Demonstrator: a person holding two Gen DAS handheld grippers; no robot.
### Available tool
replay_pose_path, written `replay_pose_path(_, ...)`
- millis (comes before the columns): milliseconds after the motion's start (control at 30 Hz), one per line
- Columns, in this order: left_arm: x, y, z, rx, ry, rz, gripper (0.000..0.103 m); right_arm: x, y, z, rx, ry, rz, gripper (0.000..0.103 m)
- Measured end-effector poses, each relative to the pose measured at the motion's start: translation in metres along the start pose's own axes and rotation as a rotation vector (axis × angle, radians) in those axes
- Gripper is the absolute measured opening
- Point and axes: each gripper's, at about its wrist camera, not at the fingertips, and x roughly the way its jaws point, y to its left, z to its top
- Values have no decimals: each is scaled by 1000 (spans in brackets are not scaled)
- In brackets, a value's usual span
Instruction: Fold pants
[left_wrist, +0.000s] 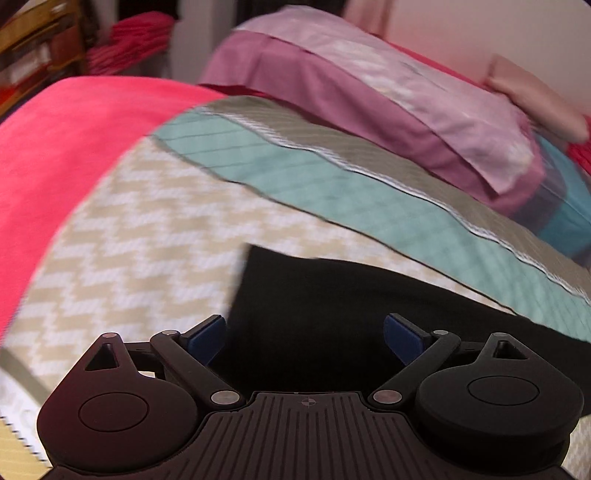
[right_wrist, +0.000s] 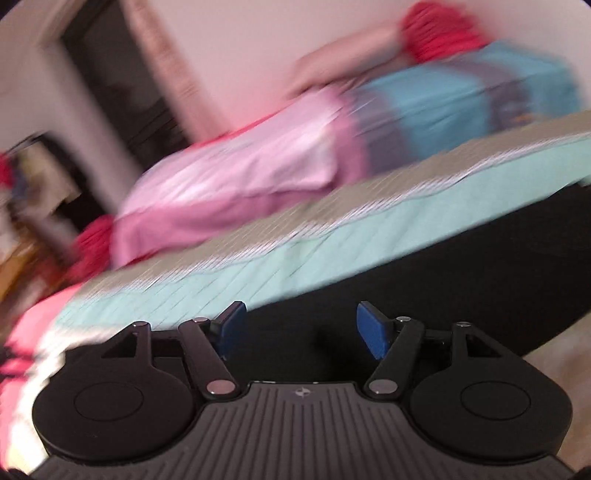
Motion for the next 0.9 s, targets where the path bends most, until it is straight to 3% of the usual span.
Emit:
replay_pose_path(67,13,-31,-5,37,25,-29,103,8,-11,-1,-5,22,-74,70)
replay_pose_path(167,36,-64,-12,78,76,-62,103,-2,-53,15,163,-50,-137,48)
replay_pose_path(233,54,-79,-18,117,115,-49,103,-20,-70,23,267,-134,-273,51)
replay_pose_path(267,61,-84,-21,138,128,-29,103,-27,-71,26,270,-166,-326,61)
replay_pose_path(333,67,-91,-26,191,120,1,103,-34,-62,29,211,-171,-287,65)
replay_pose_path(467,69,-97,-29,226,121,23,103,-23,-39,9,50,-37,-115,70)
replay_pose_path(533,70,-98,-29,226,125,30,103,-14,-48,2,44,-2,-137,67)
replay_pose_path(600,70,-98,-28,229,129,30,103,-20,-73,2,135,-50,-133,32)
replay_pose_path(667,70,-98,-27,235,132,29,103,-30,-94,11,229,-108,-226,17)
replay_pose_path(733,70,-98,-26,238,133,29,103,-42,-104,24,227,-163,-374,17)
replay_pose_path(767,70,-98,-26,235,133,30,103,-50,-104,27,220,-185,-405,24)
replay_pose_path(800,70,-98,-26,234,133,32,103,-59,-102,29,212,-204,-470,46)
replay_pose_path(833,70,-98,-26,234,133,34,103,-67,-99,29,198,-224,-520,54)
replay_pose_path(900,71,-99,-26,235,132,38,103,-85,-93,22,187,-243,-532,58)
